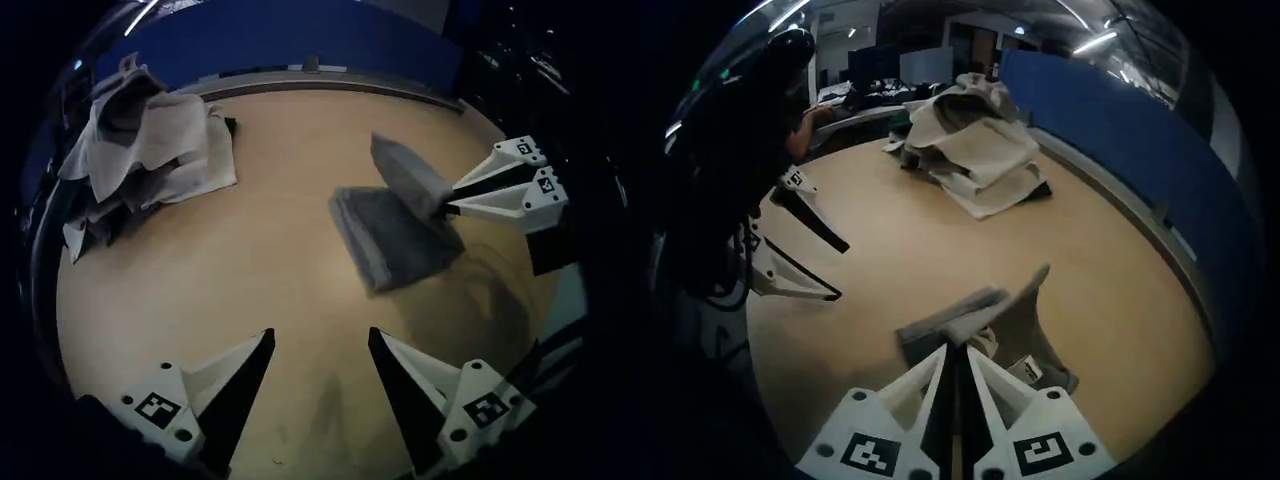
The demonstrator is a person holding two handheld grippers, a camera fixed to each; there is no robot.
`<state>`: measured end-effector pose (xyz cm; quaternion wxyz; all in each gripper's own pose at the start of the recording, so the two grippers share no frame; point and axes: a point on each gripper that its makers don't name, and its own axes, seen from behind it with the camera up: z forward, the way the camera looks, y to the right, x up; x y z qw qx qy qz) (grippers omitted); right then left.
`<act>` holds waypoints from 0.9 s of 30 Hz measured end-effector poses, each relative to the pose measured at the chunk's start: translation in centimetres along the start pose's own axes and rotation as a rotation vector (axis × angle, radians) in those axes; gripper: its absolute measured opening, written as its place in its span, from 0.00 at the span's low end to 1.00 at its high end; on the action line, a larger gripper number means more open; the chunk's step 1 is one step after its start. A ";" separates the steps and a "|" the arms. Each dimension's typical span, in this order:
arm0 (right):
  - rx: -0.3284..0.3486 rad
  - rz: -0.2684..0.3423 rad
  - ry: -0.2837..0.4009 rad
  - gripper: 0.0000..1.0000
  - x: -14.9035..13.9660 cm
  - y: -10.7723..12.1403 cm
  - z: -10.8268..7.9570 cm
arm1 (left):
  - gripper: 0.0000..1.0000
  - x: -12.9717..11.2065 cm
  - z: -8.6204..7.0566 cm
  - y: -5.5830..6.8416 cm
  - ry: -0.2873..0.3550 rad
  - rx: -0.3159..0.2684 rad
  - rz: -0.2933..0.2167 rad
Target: Fold towel
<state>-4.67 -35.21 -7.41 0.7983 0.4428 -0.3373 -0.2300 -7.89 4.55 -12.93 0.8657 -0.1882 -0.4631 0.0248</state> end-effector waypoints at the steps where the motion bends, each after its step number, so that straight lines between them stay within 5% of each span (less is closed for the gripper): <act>1: 0.008 -0.005 -0.006 0.02 0.0 -0.4 0.4 | 0.87 -0.1 -0.1 -0.1 0.001 0.001 -0.002; 17: 0.107 -0.103 -0.159 0.05 -2.5 -4.1 5.0 | 0.87 -1.4 -0.4 -1.1 0.008 0.005 -0.026; 27: 0.122 -0.095 -0.139 0.41 -2.1 -4.9 4.8 | 0.87 -1.9 -0.4 -1.2 0.004 0.007 -0.028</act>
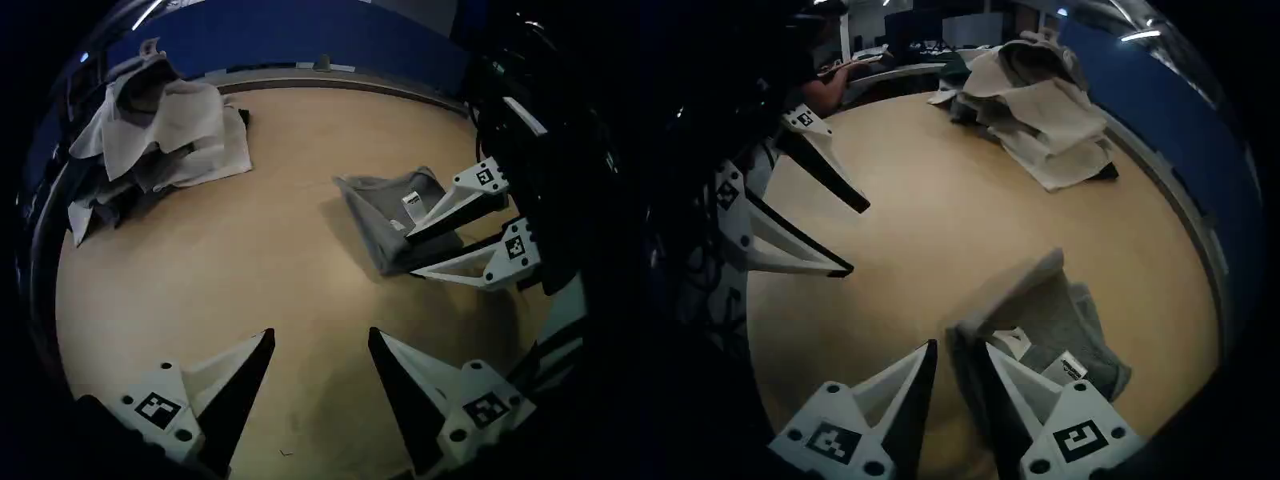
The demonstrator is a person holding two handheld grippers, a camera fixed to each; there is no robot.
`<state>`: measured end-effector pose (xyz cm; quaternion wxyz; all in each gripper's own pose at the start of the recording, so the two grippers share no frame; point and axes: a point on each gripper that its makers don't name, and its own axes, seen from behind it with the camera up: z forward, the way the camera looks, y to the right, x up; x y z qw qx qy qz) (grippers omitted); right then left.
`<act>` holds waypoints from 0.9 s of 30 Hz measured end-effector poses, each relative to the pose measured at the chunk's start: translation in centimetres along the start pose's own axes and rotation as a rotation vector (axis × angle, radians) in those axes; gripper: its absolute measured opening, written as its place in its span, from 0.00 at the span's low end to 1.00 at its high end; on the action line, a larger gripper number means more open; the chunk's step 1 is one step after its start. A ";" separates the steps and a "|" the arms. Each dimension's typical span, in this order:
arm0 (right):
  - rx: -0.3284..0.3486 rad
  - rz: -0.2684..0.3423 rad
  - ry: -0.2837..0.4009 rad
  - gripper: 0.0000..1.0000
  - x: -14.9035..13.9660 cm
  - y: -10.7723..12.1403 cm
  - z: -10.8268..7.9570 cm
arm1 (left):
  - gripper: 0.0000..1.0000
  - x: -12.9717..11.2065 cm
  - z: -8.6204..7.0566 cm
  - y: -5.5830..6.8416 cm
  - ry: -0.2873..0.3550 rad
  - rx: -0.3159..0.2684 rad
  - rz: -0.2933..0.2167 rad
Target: Fold towel
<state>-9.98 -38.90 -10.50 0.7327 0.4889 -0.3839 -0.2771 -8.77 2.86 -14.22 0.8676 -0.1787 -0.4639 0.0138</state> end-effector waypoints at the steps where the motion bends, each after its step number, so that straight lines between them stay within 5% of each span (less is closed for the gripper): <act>1: -0.001 0.000 0.005 0.45 0.1 0.0 -0.1 | 0.87 0.0 0.0 -0.1 0.000 0.001 0.000; 15: -0.095 0.057 0.115 0.81 1.3 1.8 -3.9 | 0.87 0.1 0.2 -0.2 -0.007 0.007 0.007; 27: -0.236 0.202 0.108 0.81 -3.7 7.4 -7.4 | 0.87 1.2 0.7 0.8 -0.003 -0.005 0.025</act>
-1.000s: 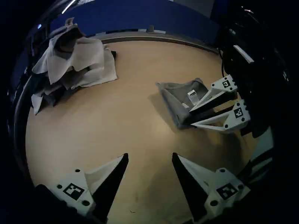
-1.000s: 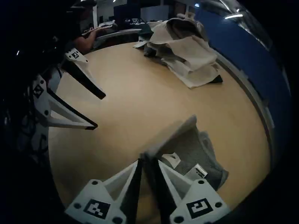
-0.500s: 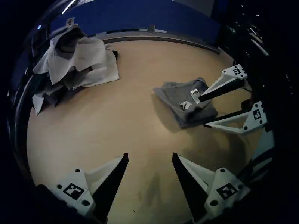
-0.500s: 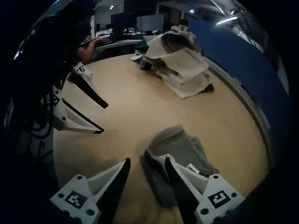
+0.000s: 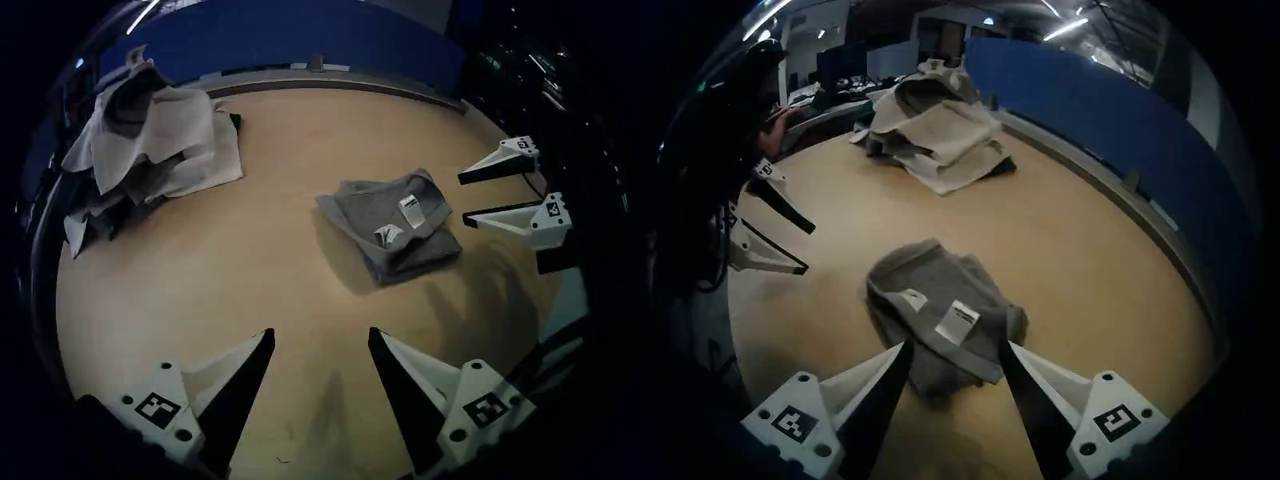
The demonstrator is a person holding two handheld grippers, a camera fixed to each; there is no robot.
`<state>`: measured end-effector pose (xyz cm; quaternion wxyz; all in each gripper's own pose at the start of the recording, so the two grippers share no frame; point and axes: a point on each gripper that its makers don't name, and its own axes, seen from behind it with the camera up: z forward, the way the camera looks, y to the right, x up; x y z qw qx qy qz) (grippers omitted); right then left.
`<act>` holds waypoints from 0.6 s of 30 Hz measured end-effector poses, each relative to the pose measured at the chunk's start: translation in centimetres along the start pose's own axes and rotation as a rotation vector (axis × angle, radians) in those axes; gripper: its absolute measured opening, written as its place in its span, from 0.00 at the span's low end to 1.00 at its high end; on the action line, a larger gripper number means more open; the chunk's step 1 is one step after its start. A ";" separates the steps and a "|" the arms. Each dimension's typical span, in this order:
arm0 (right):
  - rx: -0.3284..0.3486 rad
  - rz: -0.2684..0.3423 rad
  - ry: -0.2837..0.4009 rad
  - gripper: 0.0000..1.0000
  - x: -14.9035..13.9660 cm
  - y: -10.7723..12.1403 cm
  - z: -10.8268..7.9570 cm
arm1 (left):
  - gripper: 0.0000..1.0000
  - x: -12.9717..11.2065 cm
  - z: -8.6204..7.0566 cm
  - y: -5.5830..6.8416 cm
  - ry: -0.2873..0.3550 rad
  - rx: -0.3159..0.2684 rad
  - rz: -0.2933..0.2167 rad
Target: Fold towel
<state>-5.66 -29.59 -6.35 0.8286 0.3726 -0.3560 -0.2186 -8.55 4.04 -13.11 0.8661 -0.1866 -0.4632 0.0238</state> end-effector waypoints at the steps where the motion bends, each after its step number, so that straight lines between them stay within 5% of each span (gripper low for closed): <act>1: -0.006 0.006 -0.003 0.81 -0.3 0.3 0.0 | 0.87 0.0 0.0 0.0 0.000 0.000 0.001; 18: -0.036 0.072 -0.088 0.81 -4.5 3.1 1.9 | 0.86 -0.1 0.1 0.1 -0.009 0.002 0.003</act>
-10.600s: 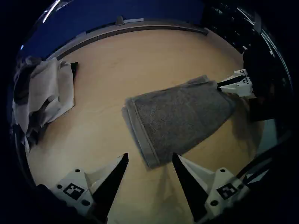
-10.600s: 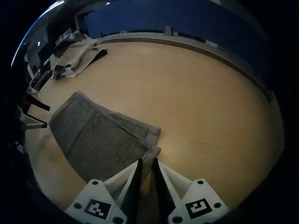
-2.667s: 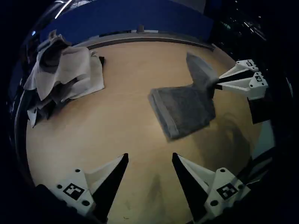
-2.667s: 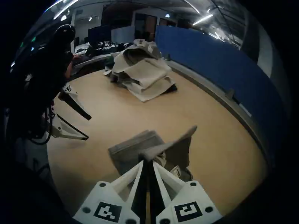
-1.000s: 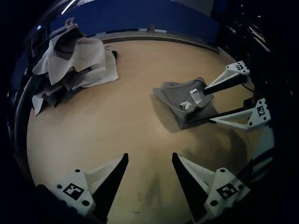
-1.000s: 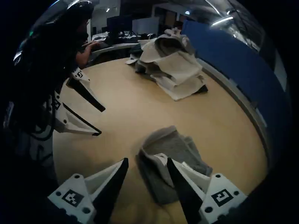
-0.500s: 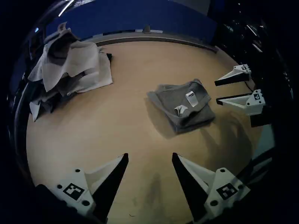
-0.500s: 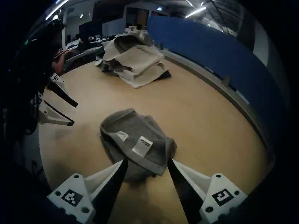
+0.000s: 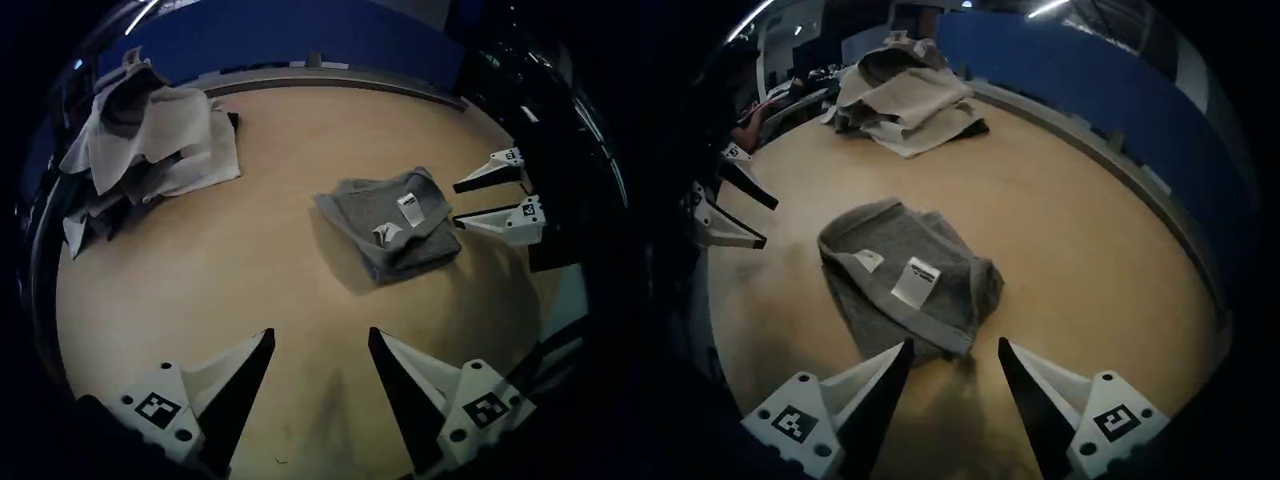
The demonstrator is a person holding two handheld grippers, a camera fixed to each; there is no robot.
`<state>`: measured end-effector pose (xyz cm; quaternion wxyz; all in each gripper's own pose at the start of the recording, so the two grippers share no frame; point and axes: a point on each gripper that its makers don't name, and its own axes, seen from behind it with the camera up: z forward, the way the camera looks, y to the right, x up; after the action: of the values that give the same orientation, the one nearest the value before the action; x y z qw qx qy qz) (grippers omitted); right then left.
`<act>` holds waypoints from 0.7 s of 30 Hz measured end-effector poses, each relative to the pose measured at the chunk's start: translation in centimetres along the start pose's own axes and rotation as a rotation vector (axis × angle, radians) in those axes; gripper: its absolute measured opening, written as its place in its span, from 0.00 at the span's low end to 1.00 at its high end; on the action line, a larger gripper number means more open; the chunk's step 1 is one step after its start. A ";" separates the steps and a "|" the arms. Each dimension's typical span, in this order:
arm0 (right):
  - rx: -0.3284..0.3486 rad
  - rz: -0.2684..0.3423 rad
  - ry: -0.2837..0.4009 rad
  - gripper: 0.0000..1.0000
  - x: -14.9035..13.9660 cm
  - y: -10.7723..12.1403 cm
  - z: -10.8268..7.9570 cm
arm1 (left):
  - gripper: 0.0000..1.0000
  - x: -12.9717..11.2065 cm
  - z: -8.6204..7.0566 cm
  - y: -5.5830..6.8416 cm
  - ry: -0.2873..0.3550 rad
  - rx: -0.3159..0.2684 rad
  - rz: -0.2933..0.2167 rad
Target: Fold towel
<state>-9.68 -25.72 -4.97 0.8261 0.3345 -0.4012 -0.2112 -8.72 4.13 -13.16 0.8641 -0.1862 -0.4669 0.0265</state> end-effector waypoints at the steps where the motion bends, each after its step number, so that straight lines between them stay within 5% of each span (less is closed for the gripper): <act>1: 0.002 0.007 -0.003 0.81 -0.1 0.0 0.2 | 0.86 0.0 0.0 0.0 -0.001 0.000 0.000; 7: 0.009 0.031 -0.012 0.74 -0.2 0.0 0.8 | 0.87 -0.3 0.2 -0.2 -0.006 0.003 -0.002; 21: 0.027 0.073 -0.041 0.24 -1.0 0.2 1.8 | 0.87 -0.1 0.2 -0.2 -0.006 0.003 -0.001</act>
<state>-11.65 -25.68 -4.57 0.8202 0.3264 -0.4330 -0.1824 -8.96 3.98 -13.11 0.8631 -0.1844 -0.4694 0.0274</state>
